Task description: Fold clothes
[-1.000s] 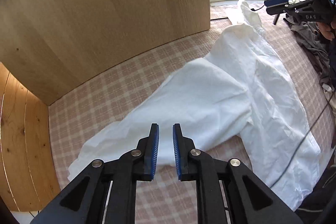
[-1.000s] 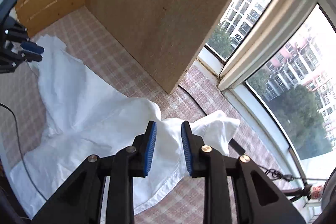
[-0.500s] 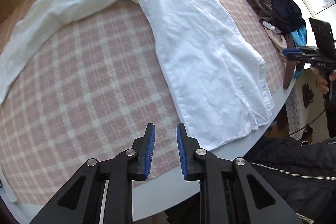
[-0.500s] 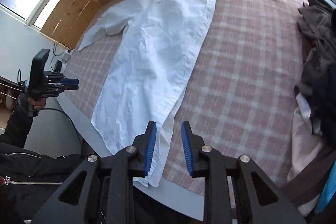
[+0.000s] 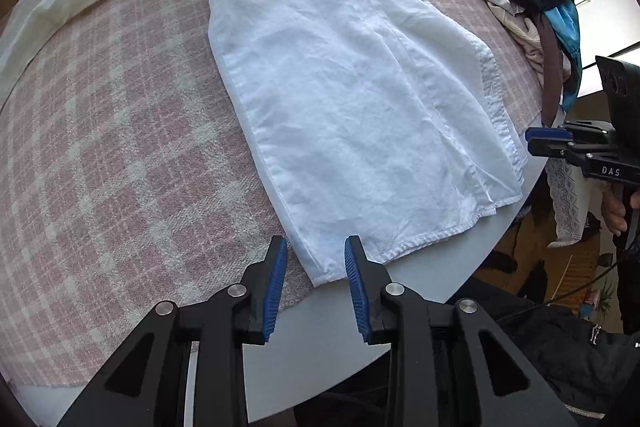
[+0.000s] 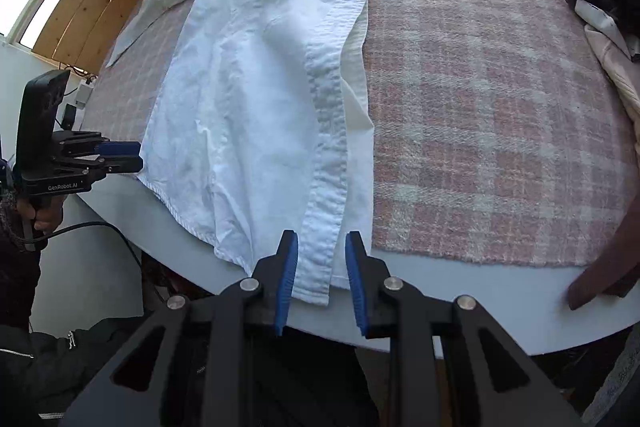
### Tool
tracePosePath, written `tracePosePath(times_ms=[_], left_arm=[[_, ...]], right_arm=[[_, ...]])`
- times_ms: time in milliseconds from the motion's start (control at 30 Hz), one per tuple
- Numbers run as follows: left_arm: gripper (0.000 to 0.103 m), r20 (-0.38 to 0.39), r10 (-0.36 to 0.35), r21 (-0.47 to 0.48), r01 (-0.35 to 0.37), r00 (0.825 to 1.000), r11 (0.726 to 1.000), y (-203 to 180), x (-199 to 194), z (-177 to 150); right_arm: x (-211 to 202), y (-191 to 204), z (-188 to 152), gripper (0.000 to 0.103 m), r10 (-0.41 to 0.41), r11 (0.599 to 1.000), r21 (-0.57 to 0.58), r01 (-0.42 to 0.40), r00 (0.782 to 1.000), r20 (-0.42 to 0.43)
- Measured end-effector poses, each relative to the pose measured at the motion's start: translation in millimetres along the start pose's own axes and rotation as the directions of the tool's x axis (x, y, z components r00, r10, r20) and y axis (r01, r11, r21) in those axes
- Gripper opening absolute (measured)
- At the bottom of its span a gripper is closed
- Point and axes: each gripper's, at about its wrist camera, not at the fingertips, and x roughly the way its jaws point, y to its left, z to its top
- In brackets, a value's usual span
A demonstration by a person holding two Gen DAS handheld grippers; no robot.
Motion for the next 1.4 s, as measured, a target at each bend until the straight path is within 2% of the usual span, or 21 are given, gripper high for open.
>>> tracePosePath(times_ms=[100, 233, 367, 467, 567, 700, 767, 867, 900, 1067, 1167, 1233, 1267, 1300, 1400], left_arm=[[0.028, 0.029, 0.023, 0.048, -0.024, 0.999, 0.999, -21.1, -11.1, -1.7], [0.029, 0.068, -0.053, 0.084, 0.047, 0.996, 0.995, -62.2, -18.8, -1.4], [0.03, 0.088, -0.133, 0.112, 0.122, 0.987, 0.986, -103.8, -14.0, -0.5], [0.035, 0.102, -0.149, 0.121, 0.137, 0.983, 0.983, -138.2, 0.5, 10.0], [0.035, 0.112, -0.129, 0.07, 0.121, 0.985, 0.99, -157.7, 17.1, 23.3], [0.035, 0.121, -0.06, -0.055, 0.067, 0.991, 0.996, -167.8, 37.4, 36.6], [0.035, 0.116, -0.029, -0.131, 0.044, 0.993, 0.99, -168.1, 48.0, 42.1], [0.035, 0.11, -0.002, -0.221, 0.027, 0.994, 0.975, -168.3, 57.9, 47.5], [0.035, 0.104, 0.012, -0.242, 0.014, 0.994, 0.97, -169.1, 60.9, 48.9], [0.037, 0.08, 0.05, -0.3, -0.024, 0.995, 0.954, -171.7, 70.0, 54.3], [0.037, 0.076, 0.053, -0.325, -0.026, 0.996, 0.945, -170.5, 70.6, 54.6], [0.037, 0.074, 0.057, -0.335, -0.029, 0.996, 0.942, -170.6, 71.1, 54.6], [0.037, 0.074, 0.062, -0.337, -0.033, 0.995, 0.941, -171.1, 71.4, 54.4], [0.037, 0.073, 0.068, -0.338, -0.039, 0.995, 0.94, -171.9, 71.7, 54.2], [0.036, 0.072, 0.086, -0.334, -0.057, 0.994, 0.941, -174.4, 72.6, 53.2]], right_arm=[[-25.2, -10.5, 10.8, 0.025, -0.005, 1.0, 0.026, 0.004, 0.999, 0.051], [-44.3, -18.1, 48.2, 0.025, -0.036, 0.999, 0.005, 0.036, 0.995, 0.096], [-34.2, -28.6, 102.9, 0.025, -0.057, 0.998, -0.026, 0.059, 0.995, 0.084], [-17.1, -37.0, 143.5, 0.025, -0.044, 0.998, -0.05, 0.047, 0.998, 0.048], [-3.8, -46.5, 183.4, 0.025, -0.022, 0.998, -0.066, 0.024, 0.999, 0.032], [11.5, -60.0, 243.1, 0.025, 0.026, 0.995, -0.098, -0.023, 0.999, 0.025], [22.5, -66.4, 275.4, 0.025, 0.054, 0.992, -0.113, -0.052, 0.998, 0.014], [42.8, -70.8, 320.3, 0.035, 0.066, 0.989, -0.133, -0.065, 0.998, 0.005], [49.9, -70.4, 333.1, 0.035, 0.065, 0.988, -0.143, -0.064, 0.998, 0.003], [79.1, -68.8, 381.1, 0.036, 0.038, 0.982, -0.182, -0.039, 0.999, -0.004], [86.0, -72.4, 395.7, 0.035, 0.064, 0.981, -0.181, -0.064, 0.998, -0.005], [85.7, -70.7, 398.6, 0.03, 0.099, 0.976, -0.193, -0.1, 0.995, -0.015], [85.2, -69.3, 399.5, 0.012, 0.117, 0.973, -0.2, -0.119, 0.993, -0.021], [84.6, -68.0, 400.3, 0.007, 0.135, 0.969, -0.207, -0.137, 0.991, -0.028], [77.4, -58.4, 401.4, 0.005, 0.156, 0.957, -0.244, -0.157, 0.987, -0.024]])
